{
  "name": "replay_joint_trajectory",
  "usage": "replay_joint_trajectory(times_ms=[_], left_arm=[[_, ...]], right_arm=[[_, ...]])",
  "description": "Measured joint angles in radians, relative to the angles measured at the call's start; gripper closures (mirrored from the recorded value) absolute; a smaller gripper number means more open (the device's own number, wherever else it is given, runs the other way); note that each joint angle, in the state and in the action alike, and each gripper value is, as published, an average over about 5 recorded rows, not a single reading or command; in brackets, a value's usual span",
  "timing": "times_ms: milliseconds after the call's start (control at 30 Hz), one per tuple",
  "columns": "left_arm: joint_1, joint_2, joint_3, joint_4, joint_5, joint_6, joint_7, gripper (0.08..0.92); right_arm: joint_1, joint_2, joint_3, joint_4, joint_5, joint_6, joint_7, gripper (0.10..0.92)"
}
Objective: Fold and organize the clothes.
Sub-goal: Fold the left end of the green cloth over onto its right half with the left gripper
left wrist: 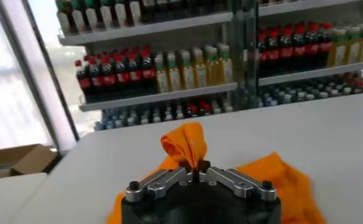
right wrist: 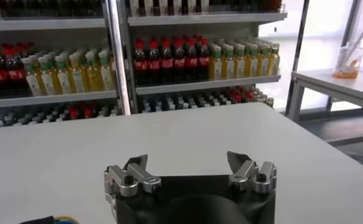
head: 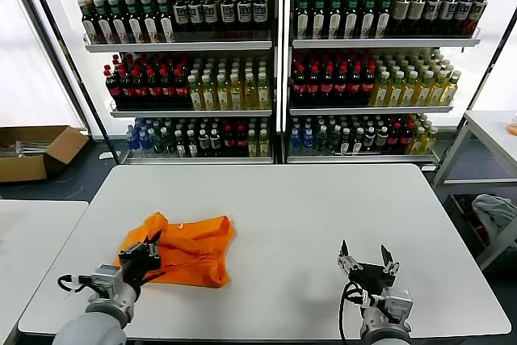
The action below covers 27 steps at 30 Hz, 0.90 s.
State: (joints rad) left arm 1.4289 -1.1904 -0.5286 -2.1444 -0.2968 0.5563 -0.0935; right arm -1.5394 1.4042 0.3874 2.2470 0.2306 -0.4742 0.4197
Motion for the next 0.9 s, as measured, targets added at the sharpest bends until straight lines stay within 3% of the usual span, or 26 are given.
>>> replay_joint_trajectory(times_ms=[400,900], left_arm=[[-0.063,-0.059,0.119,0.041,0.019,0.000,0.011,0.900],[-0.116,-0.085,0.166,0.131,0.063,-0.029,0.046,0.886]], right_arm=[[-0.021,0.013,-0.007,-0.001,-0.016,0.006,-0.002,0.203],[-0.027,0.025,-0.015,-0.007,-0.021,0.012,-0.002,0.203]])
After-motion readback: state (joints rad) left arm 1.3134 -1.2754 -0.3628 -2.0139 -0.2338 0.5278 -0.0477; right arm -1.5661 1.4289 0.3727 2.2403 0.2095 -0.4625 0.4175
